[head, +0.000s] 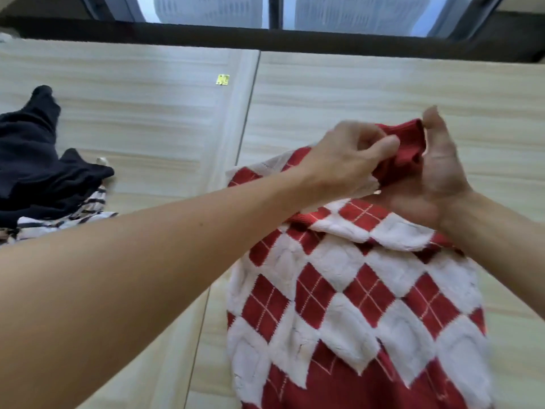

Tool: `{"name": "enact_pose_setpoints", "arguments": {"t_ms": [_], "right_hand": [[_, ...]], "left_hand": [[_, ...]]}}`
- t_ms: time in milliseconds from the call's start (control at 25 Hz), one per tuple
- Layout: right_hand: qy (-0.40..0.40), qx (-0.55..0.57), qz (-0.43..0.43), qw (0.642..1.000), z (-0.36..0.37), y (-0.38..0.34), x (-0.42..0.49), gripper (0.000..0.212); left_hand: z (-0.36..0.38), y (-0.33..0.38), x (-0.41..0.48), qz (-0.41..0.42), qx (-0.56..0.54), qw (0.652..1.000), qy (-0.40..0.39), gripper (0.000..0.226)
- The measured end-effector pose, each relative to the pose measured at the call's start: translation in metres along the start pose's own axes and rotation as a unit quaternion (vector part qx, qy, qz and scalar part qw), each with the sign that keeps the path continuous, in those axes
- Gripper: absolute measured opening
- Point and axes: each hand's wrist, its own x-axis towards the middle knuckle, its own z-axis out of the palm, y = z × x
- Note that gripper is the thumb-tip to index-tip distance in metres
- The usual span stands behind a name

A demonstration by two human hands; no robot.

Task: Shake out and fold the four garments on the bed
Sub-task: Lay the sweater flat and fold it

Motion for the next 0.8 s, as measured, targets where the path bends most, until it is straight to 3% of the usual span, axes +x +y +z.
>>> {"name": "enact_pose_setpoints", "arguments": {"t_ms": [80, 160, 240, 320, 400, 440, 480, 560, 680, 760, 800], "right_hand": [[0.087, -0.104, -0.004, 0.991, -0.052, -0.015, -0.006, 0.065], [0.241, -0.211, 0.009, 0.947, -0.107, -0.010, 0.003, 0.032], [0.386, -0.340, 0.022, 0.857, -0.153, 0.005, 0.014, 0.033], [0.443, -0.548, 0.001, 0.710, -0.169, 0.017, 0.019, 0.040], [0.379, -0.722, -0.122, 0.566, -0.164, 0.024, 0.026, 0.052], [0.299, -0.768, -0.193, 0.533, -0.157, 0.027, 0.033, 0.058], [0.223, -0.795, -0.219, 0.520, -0.153, 0.032, 0.042, 0.066], [0.129, -0.840, -0.149, 0.505, -0.166, 0.039, 0.061, 0.086], [0.116, -0.864, 0.012, 0.489, -0.206, 0.057, 0.065, 0.098], [0.120, -0.870, 0.011, 0.478, -0.197, 0.045, 0.070, 0.099], [0.128, -0.884, -0.015, 0.450, -0.186, 0.034, 0.076, 0.099]], "left_hand": [[0.025, -0.019, 0.006, 0.020, 0.097, 0.995, -0.020, 0.023], [0.043, -0.056, 0.010, -0.002, 0.202, 0.979, -0.003, 0.034], [0.054, -0.101, 0.009, -0.081, 0.325, 0.941, -0.043, 0.050], [0.059, -0.139, 0.004, -0.155, 0.423, 0.887, -0.102, 0.061], [0.062, -0.165, 0.001, -0.159, 0.481, 0.853, -0.125, 0.067], [0.062, -0.175, 0.000, -0.147, 0.506, 0.841, -0.127, 0.071], [0.062, -0.183, 0.001, -0.135, 0.524, 0.831, -0.125, 0.074], [0.063, -0.197, 0.002, -0.122, 0.530, 0.831, -0.122, 0.081], [0.056, -0.206, 0.004, -0.095, 0.513, 0.843, -0.128, 0.081], [0.038, -0.199, 0.019, -0.050, 0.528, 0.841, -0.102, 0.072], [0.028, -0.193, 0.030, -0.035, 0.549, 0.831, -0.076, 0.072]]}}
